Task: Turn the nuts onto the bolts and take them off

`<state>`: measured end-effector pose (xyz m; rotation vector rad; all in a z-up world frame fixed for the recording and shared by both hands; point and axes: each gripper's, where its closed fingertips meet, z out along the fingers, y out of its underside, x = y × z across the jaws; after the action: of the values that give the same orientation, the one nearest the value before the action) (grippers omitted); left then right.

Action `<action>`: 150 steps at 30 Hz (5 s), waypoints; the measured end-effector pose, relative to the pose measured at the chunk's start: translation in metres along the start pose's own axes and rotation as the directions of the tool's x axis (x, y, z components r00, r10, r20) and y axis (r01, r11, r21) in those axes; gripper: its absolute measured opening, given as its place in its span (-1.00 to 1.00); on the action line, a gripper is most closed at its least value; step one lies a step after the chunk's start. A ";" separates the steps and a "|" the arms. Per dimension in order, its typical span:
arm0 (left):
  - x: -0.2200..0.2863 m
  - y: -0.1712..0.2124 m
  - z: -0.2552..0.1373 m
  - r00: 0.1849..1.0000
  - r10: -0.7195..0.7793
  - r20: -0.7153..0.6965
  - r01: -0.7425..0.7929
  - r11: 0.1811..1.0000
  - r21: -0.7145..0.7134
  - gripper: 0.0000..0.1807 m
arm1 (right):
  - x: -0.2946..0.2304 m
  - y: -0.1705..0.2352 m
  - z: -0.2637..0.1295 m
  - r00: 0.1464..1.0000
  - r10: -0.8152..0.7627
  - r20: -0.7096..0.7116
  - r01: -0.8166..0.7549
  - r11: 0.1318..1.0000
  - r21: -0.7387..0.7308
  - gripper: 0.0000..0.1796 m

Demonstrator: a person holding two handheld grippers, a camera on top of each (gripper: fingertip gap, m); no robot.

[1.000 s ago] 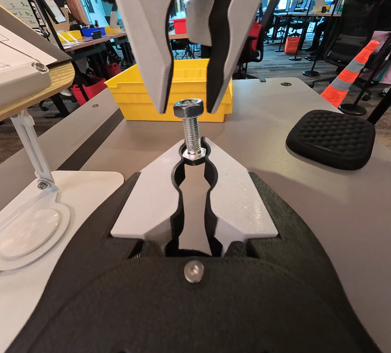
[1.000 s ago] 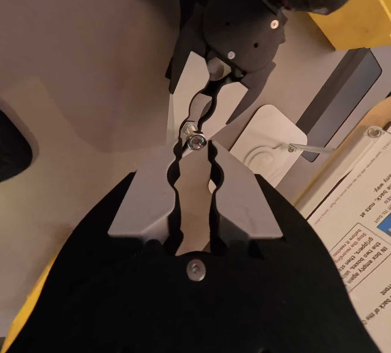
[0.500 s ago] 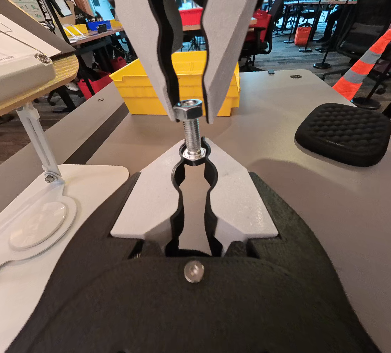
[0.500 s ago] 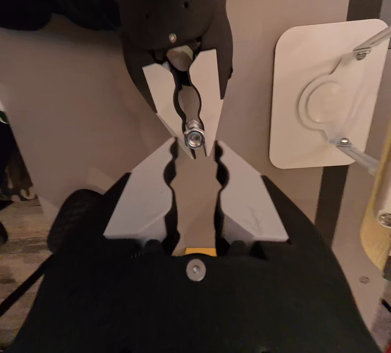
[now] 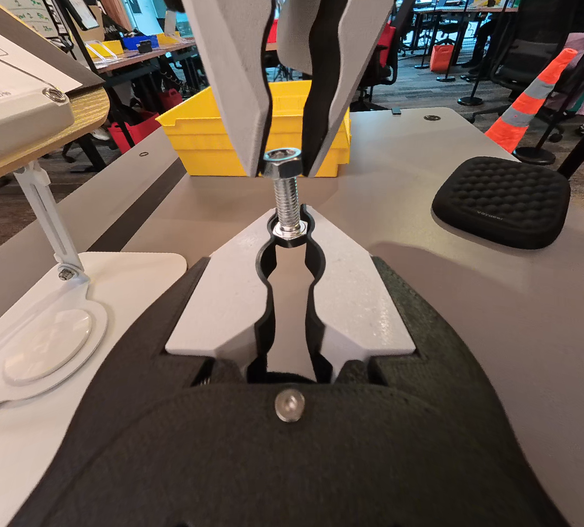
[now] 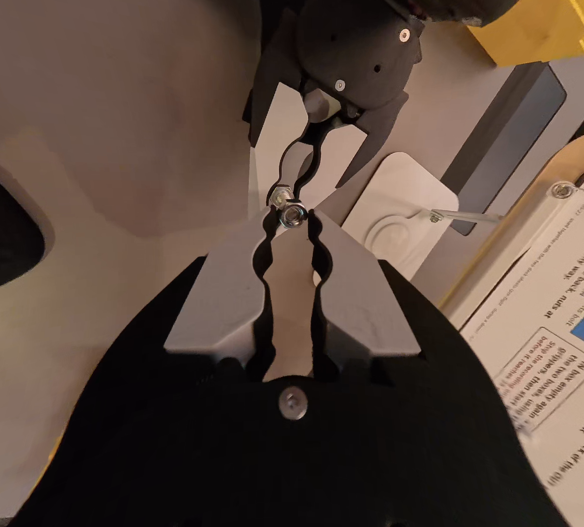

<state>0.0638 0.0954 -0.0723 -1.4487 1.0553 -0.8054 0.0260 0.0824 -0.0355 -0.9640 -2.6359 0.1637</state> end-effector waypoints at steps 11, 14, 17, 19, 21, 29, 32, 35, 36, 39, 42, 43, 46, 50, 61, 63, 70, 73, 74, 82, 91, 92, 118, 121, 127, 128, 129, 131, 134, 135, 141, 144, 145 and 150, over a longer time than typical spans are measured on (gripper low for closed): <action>-0.009 0.003 -0.003 0.999 -0.004 0.038 0.004 1.000 -0.004 -0.88 | 0.002 -0.002 0.006 0.731 0.679 0.068 -0.681 0.732 0.018 -0.60; -0.007 0.000 -0.003 0.999 -0.003 0.032 0.002 1.000 0.005 -0.89 | 0.005 0.002 0.001 0.805 0.592 0.033 -0.593 0.805 0.036 -0.39; -0.006 0.000 -0.003 1.000 -0.005 0.025 0.005 1.000 0.005 -0.89 | 0.007 0.000 -0.005 0.915 0.404 0.000 -0.404 0.913 0.051 -0.52; -0.005 0.000 -0.002 1.000 -0.004 0.022 0.004 1.000 0.006 -0.89 | 0.006 0.004 -0.003 0.978 0.206 -0.042 -0.206 0.979 0.005 -0.57; -0.004 0.000 -0.002 1.000 -0.002 0.018 0.002 1.000 0.003 -0.89 | 0.004 0.006 0.001 0.994 0.095 -0.045 -0.096 0.995 -0.033 -0.64; -0.006 0.002 -0.002 1.000 0.000 0.023 0.000 1.000 -0.002 -0.88 | 0.004 0.003 0.005 0.992 0.122 0.002 -0.122 0.992 -0.009 -0.81; -0.005 0.002 -0.001 1.000 0.003 0.025 -0.003 1.000 -0.007 -0.88 | 0.003 0.003 0.006 0.918 0.392 0.059 -0.392 0.920 -0.009 -0.81; -0.006 0.007 0.000 1.000 0.013 0.028 -0.012 1.000 -0.027 -0.88 | 0.000 -0.001 0.009 0.753 0.648 0.111 -0.651 0.759 -0.019 -0.83; -0.005 0.008 0.001 1.000 0.015 0.025 -0.014 0.999 -0.031 -0.88 | -0.001 -0.002 0.010 0.734 0.670 0.115 -0.672 0.740 -0.018 -0.77; -0.002 0.005 0.003 1.000 0.014 0.018 -0.013 1.000 -0.021 -0.88 | -0.002 -0.003 0.009 0.756 0.645 0.110 -0.648 0.762 -0.016 -0.59; -0.002 0.003 0.002 1.000 0.014 0.017 -0.013 1.000 -0.015 -0.88 | 0.002 0.000 0.004 0.847 0.527 0.072 -0.529 0.849 0.007 -0.49; -0.002 0.003 0.001 1.000 0.012 0.017 -0.012 1.000 -0.015 -0.88 | 0.004 0.000 0.002 0.883 0.466 0.051 -0.468 0.884 0.022 -0.51; -0.003 0.003 0.001 1.000 0.011 0.016 -0.010 1.000 -0.014 -0.89 | 0.003 0.002 0.000 0.974 0.227 -0.002 -0.227 0.974 -0.001 -0.63; -0.001 0.004 0.002 1.000 0.012 0.012 -0.012 1.000 -0.018 -0.88 | -0.003 -0.005 0.003 0.999 0.054 0.001 -0.054 0.998 -0.012 -0.76; -0.007 0.010 0.003 0.999 0.014 0.036 -0.013 0.999 -0.042 -0.89 | 0.003 0.008 0.008 0.852 0.523 0.037 -0.521 0.852 -0.050 -0.82; -0.008 0.012 0.003 0.999 0.013 0.038 -0.011 0.999 -0.049 -0.89 | 0.004 0.007 0.010 0.750 0.660 0.044 -0.660 0.751 -0.025 -0.78; -0.007 0.007 0.003 0.999 0.011 0.032 -0.010 0.999 -0.031 -0.89 | 0.005 0.004 0.004 0.856 0.516 0.028 -0.517 0.856 0.019 -0.53; -0.006 0.007 0.002 1.000 0.006 0.026 -0.005 1.000 -0.026 -0.89 | 0.006 0.001 -0.002 0.953 0.302 -0.008 -0.302 0.953 0.019 -0.59; -0.005 0.007 0.003 1.000 0.006 0.022 -0.006 1.000 -0.025 -0.89 | 0.004 0.002 -0.002 0.974 0.228 -0.015 -0.228 0.974 0.003 -0.61; -0.005 0.004 0.002 1.000 0.001 0.020 -0.001 1.000 -0.010 -0.89 | 0.002 0.003 0.003 0.999 0.041 -0.009 -0.042 0.998 -0.054 -0.83; -0.003 0.015 0.008 0.999 0.030 0.027 -0.028 0.998 -0.063 -0.89 | -0.004 -0.003 0.012 0.688 0.707 0.164 -0.713 0.701 -0.034 -0.83; -0.002 0.015 0.010 0.999 0.033 0.024 -0.031 0.997 -0.065 -0.89 | -0.005 -0.003 0.013 0.688 0.704 0.174 -0.712 0.702 -0.027 -0.82; -0.001 0.011 0.008 1.000 0.018 0.011 -0.017 0.999 -0.043 -0.89 | -0.005 0.009 0.008 0.968 0.252 0.014 -0.250 0.965 -0.084 -0.82; -0.005 0.013 0.007 0.999 0.015 0.028 -0.013 0.999 -0.051 -0.89 | -0.004 0.014 0.011 0.853 0.521 0.014 -0.518 0.850 -0.096 -0.82; -0.004 0.012 0.009 1.000 0.019 0.025 -0.017 0.998 -0.055 -0.89 | -0.003 0.014 0.010 0.685 0.718 0.126 -0.721 0.692 -0.029 -0.47; -0.004 0.012 0.008 0.999 0.021 0.026 -0.019 0.998 -0.056 -0.89 | -0.001 0.011 0.007 0.739 0.664 0.115 -0.668 0.744 0.001 -0.45; -0.005 0.012 0.008 0.999 0.019 0.027 -0.017 0.998 -0.055 -0.89 | 0.001 0.007 0.004 0.808 0.582 0.091 -0.587 0.809 0.033 -0.47; -0.005 0.011 0.007 1.000 0.012 0.024 -0.010 0.999 -0.045 -0.89 | 0.004 0.012 0.002 0.920 0.392 -0.021 -0.392 0.920 0.000 -0.54; -0.004 0.011 0.007 1.000 0.011 0.019 -0.011 0.999 -0.043 -0.89 | 0.003 0.021 0.006 0.983 0.165 -0.081 -0.173 0.979 -0.109 -0.64; -0.003 0.011 0.008 1.000 0.013 0.017 -0.012 0.999 -0.045 -0.89 | 0.001 0.020 0.007 0.992 0.106 -0.075 -0.114 0.987 -0.115 -0.70; -0.005 0.010 0.006 1.000 0.013 0.022 -0.012 0.999 -0.039 -0.89 | -0.002 0.016 0.010 0.997 0.063 -0.034 -0.065 0.995 -0.080 -0.83; -0.004 0.010 0.007 1.000 0.014 0.023 -0.013 0.999 -0.041 -0.89 | -0.003 0.017 0.010 0.977 0.213 -0.002 -0.213 0.974 -0.081 -0.83; -0.005 0.010 0.007 1.000 0.010 0.027 -0.009 0.999 -0.038 -0.89 | -0.002 0.017 0.010 0.954 0.298 0.005 -0.297 0.951 -0.081 -0.82; -0.006 0.016 0.009 0.999 0.020 0.036 -0.017 0.998 -0.068 -0.89 | -0.008 0.018 0.013 0.695 0.712 0.107 -0.705 0.703 -0.098 -0.66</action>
<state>0.0668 0.1047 -0.0888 -1.5033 1.0761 -0.7336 0.0387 0.0908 -0.0535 -2.0228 -2.2235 0.3520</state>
